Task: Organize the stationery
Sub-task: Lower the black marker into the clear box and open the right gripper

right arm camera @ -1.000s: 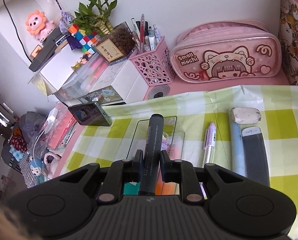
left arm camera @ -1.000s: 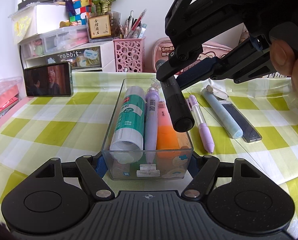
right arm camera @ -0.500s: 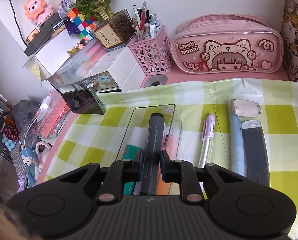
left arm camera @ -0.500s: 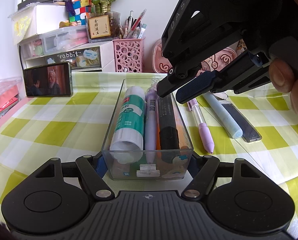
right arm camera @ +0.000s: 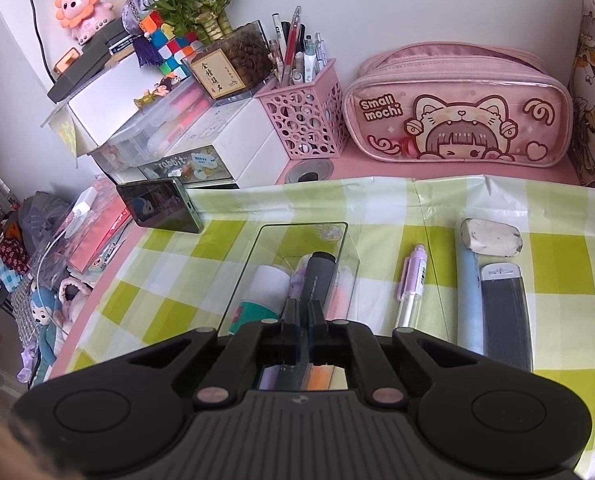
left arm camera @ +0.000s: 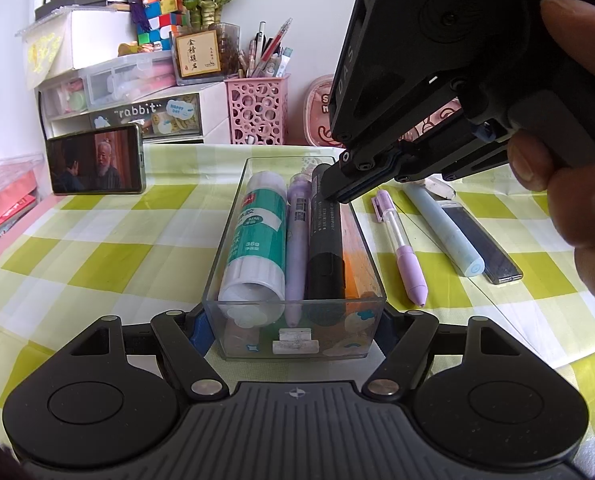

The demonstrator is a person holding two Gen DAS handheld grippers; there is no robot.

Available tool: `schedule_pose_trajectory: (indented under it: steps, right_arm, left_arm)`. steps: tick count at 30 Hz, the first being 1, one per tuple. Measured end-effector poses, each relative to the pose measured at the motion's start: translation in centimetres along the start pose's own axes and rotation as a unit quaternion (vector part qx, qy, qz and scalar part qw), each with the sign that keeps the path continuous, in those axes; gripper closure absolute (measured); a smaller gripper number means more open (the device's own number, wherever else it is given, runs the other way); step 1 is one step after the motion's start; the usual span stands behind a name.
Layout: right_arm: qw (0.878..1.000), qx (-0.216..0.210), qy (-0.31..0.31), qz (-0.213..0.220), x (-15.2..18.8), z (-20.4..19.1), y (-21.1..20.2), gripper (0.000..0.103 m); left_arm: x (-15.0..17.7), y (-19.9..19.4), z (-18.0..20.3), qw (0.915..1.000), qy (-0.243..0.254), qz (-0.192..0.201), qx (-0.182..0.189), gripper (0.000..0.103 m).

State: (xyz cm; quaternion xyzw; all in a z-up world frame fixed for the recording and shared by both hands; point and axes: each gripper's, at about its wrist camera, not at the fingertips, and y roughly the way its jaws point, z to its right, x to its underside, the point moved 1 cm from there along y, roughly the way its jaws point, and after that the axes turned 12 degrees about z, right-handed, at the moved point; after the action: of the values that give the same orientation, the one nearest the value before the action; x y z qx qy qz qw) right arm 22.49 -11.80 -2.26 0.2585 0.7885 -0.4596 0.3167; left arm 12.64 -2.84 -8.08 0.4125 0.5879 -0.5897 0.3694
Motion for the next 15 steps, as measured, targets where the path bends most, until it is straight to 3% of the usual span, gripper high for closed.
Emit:
schedule_pose_trajectory:
  steps: [10, 15]
  right_arm:
    - [0.999, 0.010, -0.042, -0.005, -0.25, -0.66, 0.70, 0.089]
    - [1.000, -0.002, -0.024, -0.006, -0.25, -0.06, 0.29, 0.089]
  left_arm:
    - [0.00, -0.01, 0.00, 1.0000, 0.000, 0.000, 0.000, 0.031]
    - [0.01, -0.01, -0.01, 1.0000, 0.000, 0.000, 0.000, 0.031]
